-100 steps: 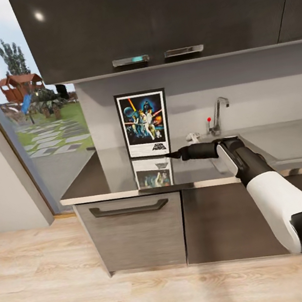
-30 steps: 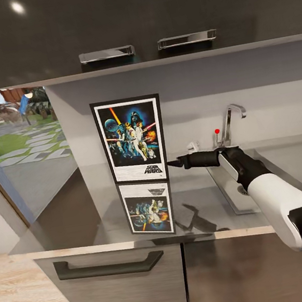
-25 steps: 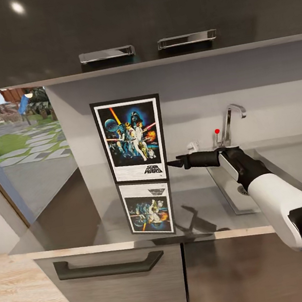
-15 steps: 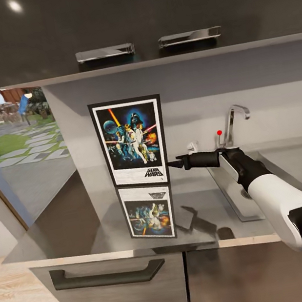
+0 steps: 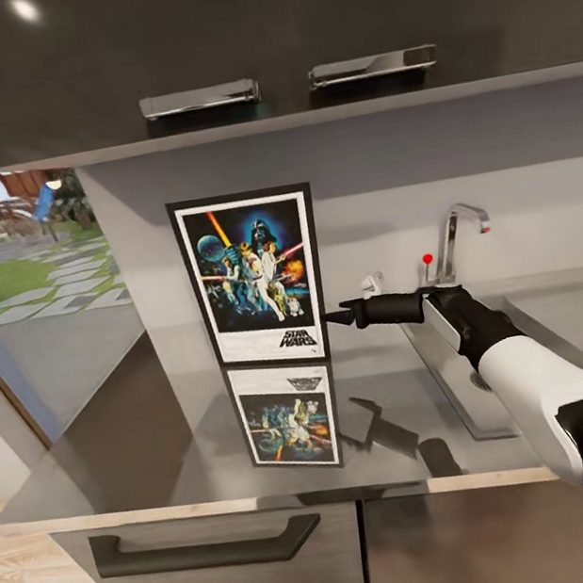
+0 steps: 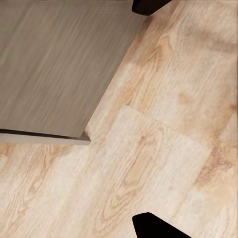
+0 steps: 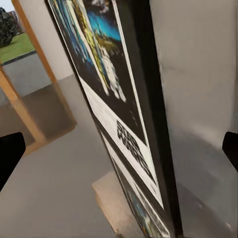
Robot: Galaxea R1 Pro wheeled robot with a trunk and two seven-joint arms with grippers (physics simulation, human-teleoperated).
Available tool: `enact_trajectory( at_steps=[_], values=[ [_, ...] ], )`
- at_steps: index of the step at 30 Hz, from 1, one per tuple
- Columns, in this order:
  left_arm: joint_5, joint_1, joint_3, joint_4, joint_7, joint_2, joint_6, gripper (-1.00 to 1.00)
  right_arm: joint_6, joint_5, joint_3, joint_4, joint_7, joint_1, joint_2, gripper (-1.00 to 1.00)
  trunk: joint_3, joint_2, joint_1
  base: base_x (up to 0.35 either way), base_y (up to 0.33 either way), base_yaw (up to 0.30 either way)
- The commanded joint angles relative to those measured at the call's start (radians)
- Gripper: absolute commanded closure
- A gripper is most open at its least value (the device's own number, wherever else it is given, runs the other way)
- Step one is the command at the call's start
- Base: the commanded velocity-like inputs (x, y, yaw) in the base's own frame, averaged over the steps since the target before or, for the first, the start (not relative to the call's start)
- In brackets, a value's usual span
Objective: Pick up the poster from the kitchen countertop and hang it on one of the wall nails in the kitchen.
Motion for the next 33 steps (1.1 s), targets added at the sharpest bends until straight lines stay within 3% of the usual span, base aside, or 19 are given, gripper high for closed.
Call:
enact_trajectory(
  at_steps=[1,33],
  values=[
    [0.009,0.000,0.001,0.000,-0.007,0.000,0.002,-1.00,0.009,-0.010,0.006,-0.001,-0.001,0.000,-0.001,-1.00,-0.001,0.000,0.000,0.084,0.000,0.000],
    [0.009,0.000,0.001,0.000,-0.007,0.001,0.002,-1.00,0.008,-0.010,0.006,-0.001,0.000,0.001,-0.001,-1.00,-0.001,0.000,0.000,0.041,0.028,0.000]
  ],
)
